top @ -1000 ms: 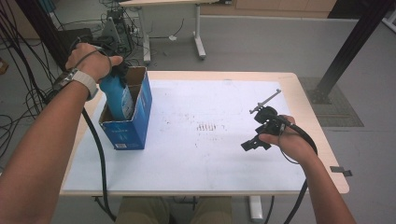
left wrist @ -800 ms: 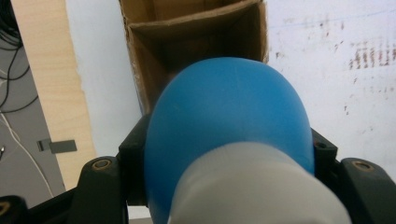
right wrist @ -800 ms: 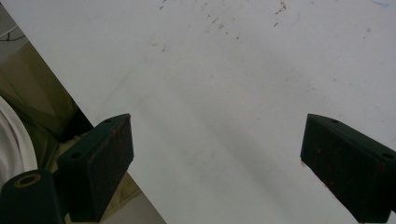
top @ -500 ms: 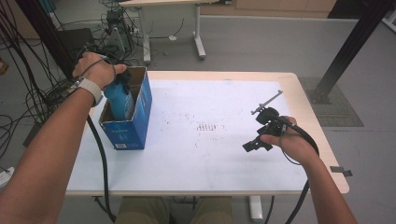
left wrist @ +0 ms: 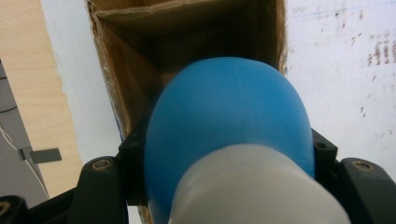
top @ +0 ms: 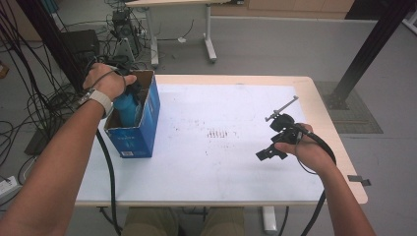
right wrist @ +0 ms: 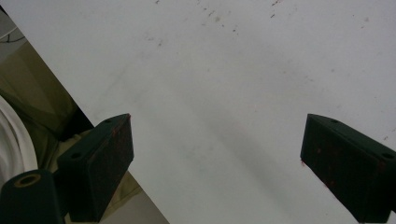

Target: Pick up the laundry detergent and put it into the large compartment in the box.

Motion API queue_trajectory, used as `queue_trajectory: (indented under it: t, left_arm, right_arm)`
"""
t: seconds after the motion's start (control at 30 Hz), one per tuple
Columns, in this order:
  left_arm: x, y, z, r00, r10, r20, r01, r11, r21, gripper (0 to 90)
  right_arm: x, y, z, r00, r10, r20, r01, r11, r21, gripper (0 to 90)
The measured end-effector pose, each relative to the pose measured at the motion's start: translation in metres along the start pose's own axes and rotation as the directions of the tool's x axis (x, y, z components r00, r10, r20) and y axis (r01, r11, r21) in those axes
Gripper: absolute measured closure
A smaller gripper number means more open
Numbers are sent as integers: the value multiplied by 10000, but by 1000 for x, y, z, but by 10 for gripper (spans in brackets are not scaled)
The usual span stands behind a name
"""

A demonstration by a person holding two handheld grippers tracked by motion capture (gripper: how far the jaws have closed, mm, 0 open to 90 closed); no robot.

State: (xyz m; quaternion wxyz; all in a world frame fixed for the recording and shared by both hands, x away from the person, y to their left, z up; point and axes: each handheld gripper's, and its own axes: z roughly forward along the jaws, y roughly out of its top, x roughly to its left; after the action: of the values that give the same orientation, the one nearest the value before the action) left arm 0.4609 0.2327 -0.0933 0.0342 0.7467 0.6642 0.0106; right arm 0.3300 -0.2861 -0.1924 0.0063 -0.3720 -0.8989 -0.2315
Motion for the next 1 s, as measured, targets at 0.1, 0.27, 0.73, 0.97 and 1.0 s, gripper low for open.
queue_trajectory:
  t: [0.1,0.27,0.73,0.97,1.0]
  left_arm:
    - [1,0,4,10000,-11,26,10,10000,44,377]
    - [3,0,12,10000,4,65,-4,10000,-5,377]
    - [4,2,31,9999,121,-50,-120,9998,168,377]
    - [4,3,41,9999,152,-29,-152,9997,197,377]
    - [4,3,43,9999,145,-26,-144,9997,204,377]
  right_arm:
    - [-1,-1,-1,10000,23,45,-23,10000,2,93]
    - [0,-1,-1,10000,81,51,-81,10000,36,93]
    - [-1,2,4,9999,101,15,-101,9998,164,94]
    - [-1,2,5,9999,146,29,-147,9996,233,97]
    - [-1,2,5,9999,146,29,-147,9996,233,97]
